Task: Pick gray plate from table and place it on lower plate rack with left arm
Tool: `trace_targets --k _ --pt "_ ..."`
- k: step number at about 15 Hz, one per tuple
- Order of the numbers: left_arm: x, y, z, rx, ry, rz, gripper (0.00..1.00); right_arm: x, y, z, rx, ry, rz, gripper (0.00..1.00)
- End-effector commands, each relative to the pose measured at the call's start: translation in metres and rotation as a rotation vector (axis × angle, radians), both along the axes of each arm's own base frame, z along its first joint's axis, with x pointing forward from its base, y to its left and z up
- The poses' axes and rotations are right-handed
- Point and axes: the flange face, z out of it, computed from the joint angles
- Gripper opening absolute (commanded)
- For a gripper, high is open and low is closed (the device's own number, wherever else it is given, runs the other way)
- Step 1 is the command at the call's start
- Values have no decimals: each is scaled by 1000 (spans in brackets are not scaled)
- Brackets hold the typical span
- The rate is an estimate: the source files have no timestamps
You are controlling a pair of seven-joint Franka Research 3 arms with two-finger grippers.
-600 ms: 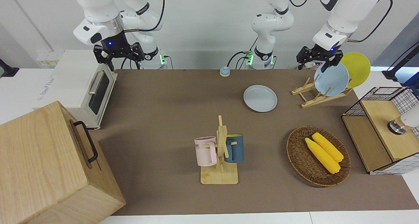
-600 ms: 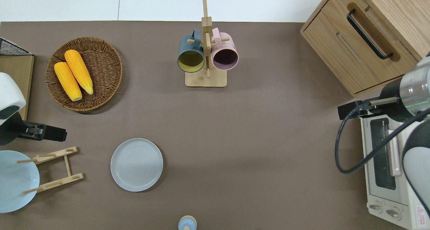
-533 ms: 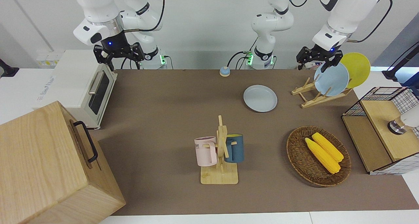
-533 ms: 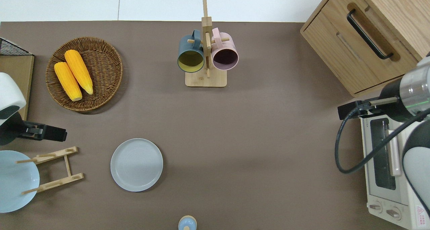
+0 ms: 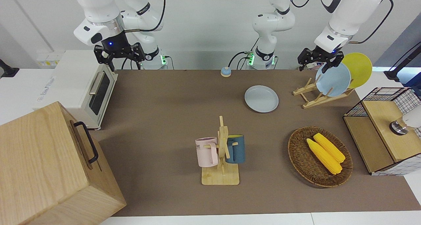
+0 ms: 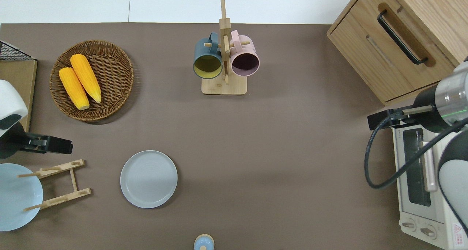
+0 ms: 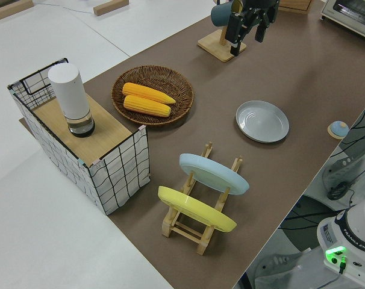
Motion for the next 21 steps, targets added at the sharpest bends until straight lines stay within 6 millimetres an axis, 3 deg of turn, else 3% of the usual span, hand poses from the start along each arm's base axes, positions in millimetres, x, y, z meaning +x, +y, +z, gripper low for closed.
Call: trace_targets --k 1,8,11,15,21 --pt "-5 3 1 -10 -12 18 993 -2 -1 5 -3 3 -15 983" --pt "-4 0 1 -19 -22 24 993 -2 -1 5 -3 3 -15 983" --pt "-5 -6 -15 -24 -28 35 993 -2 -1 5 -3 3 -15 983" --pt "-22 -9 -38 -22 -41 39 993 -2 -1 5 -3 3 -15 983" --pt "-35 -16 -97 -12 -45 67 993 -2 -1 5 -3 3 -15 983"
